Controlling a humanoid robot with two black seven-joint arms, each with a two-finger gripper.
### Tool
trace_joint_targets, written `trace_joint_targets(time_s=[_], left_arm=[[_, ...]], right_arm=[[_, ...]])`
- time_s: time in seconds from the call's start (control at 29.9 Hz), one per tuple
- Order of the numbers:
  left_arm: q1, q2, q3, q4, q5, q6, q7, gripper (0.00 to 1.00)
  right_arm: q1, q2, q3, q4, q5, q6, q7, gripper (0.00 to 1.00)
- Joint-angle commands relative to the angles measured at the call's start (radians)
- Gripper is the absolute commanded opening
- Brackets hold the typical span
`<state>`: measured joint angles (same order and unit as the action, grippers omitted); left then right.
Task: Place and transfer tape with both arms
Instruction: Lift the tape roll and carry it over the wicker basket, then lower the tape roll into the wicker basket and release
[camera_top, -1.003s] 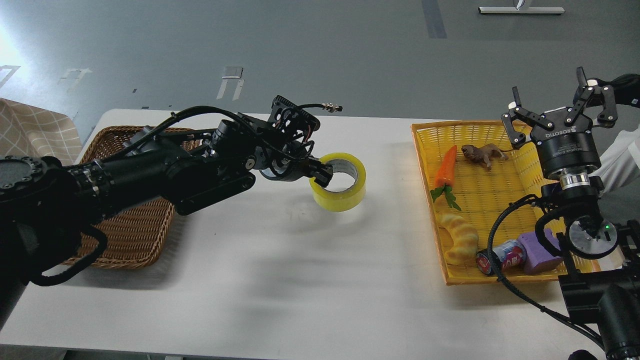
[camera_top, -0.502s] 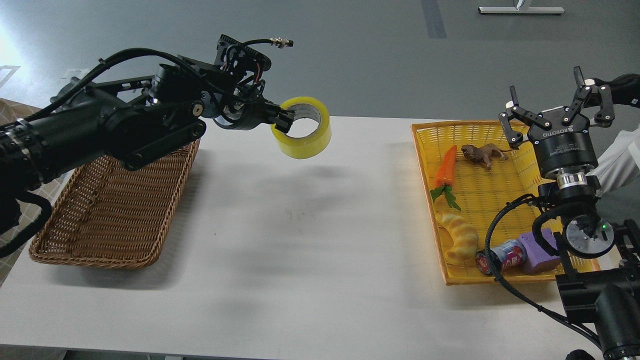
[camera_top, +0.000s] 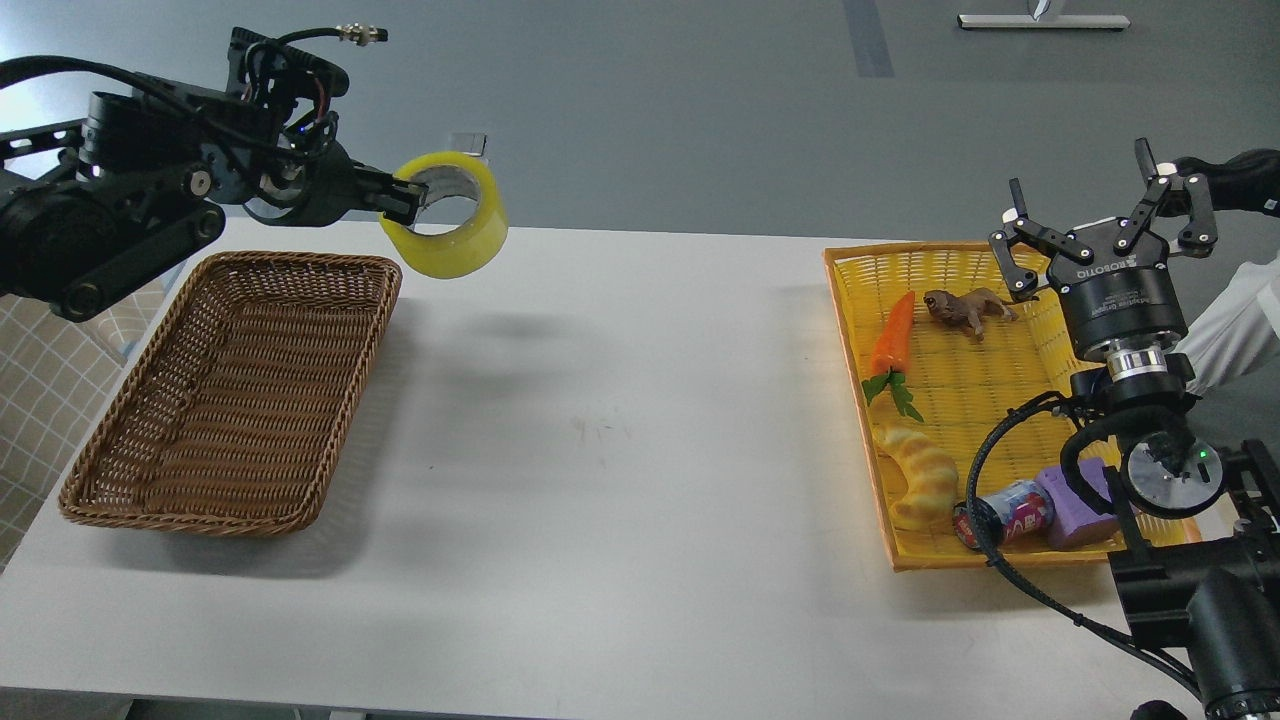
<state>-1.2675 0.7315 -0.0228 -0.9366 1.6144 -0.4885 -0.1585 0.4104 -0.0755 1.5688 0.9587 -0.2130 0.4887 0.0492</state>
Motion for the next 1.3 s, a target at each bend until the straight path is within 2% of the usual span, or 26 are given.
trace_joint_targets(time_s=[0.0,0.2,0.5,0.8,1.27], left_arm=[[-0.001,0.067,0.076,0.007,0.004,0.0,-0.03,0.0],[0.039,0.147,0.112,0.048,0.004,0.0,-0.065,0.0],[0.109,0.227,0.119,0.071,0.001,0.011,-0.084,0.0],[0.252,0.246,0.116,0.1,-0.011,0.082,-0.084,0.0],[0.296,0.229,0.115,0.127,-0.03,0.108,-0.095,0.0]], right_arm=[[0.004,0.014,-0.001,0.0,0.0,0.0,0.0,1.0],[0.004,0.031,-0.004,0.0,0.0,0.0,0.0,1.0],[0.002,0.037,-0.004,0.0,0.0,0.0,-0.002,1.0],[-0.001,0.036,-0.004,-0.001,0.0,0.0,-0.002,1.0],[-0.002,0.037,-0.006,-0.001,0.0,0.0,-0.002,1.0]])
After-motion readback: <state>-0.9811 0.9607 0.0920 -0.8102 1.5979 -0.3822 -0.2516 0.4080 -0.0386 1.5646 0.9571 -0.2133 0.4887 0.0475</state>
